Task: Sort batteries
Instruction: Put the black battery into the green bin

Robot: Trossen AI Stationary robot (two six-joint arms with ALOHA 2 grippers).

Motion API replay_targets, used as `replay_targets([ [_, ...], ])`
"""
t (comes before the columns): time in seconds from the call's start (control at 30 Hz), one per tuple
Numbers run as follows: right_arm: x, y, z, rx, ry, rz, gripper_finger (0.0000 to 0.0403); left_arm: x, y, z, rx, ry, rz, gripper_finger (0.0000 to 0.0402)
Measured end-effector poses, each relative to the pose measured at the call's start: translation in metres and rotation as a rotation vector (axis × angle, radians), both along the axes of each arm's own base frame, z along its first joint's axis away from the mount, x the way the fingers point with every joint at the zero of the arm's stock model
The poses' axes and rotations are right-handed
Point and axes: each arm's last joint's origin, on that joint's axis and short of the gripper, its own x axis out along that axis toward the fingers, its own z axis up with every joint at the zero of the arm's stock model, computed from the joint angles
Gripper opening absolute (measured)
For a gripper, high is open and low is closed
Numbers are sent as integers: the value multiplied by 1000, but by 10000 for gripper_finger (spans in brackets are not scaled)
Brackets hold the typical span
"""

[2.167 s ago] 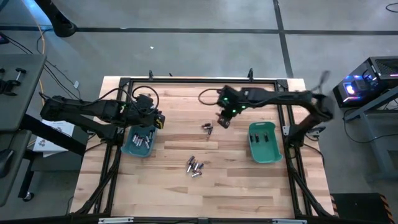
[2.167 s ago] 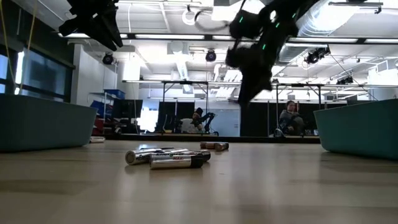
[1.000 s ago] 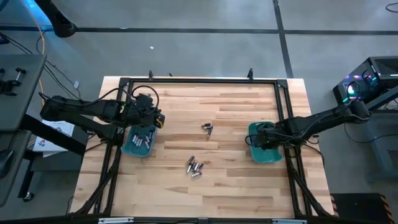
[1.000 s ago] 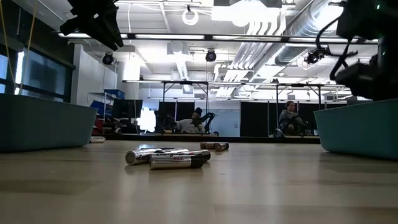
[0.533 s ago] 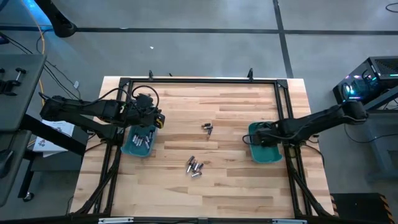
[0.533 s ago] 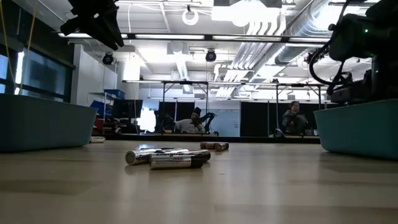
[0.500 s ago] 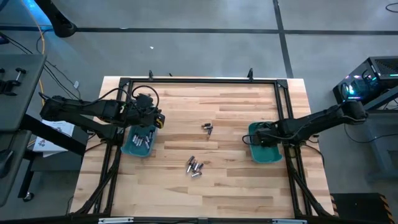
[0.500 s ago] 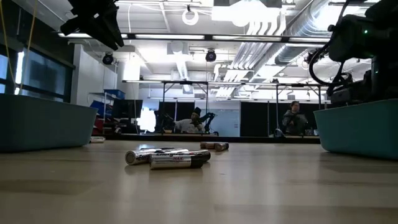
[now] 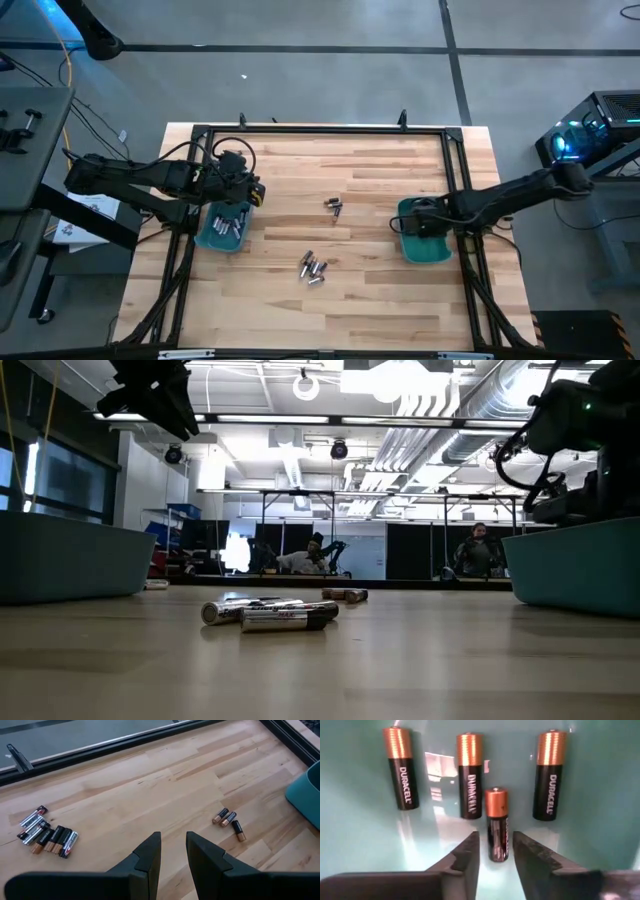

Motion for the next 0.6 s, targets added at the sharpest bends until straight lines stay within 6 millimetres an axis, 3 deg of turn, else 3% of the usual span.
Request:
replay_targets([
  [0.23, -6, 1, 17, 69, -69, 37, 158, 0, 0, 0, -11, 3, -9, 85],
  [0.47, 0, 1, 65, 25, -95, 95, 160, 0, 0, 0, -2, 12, -21, 85],
  [0.6, 8, -1, 98, -85, -203, 162, 160, 0, 0, 0, 2, 16, -25, 85],
])
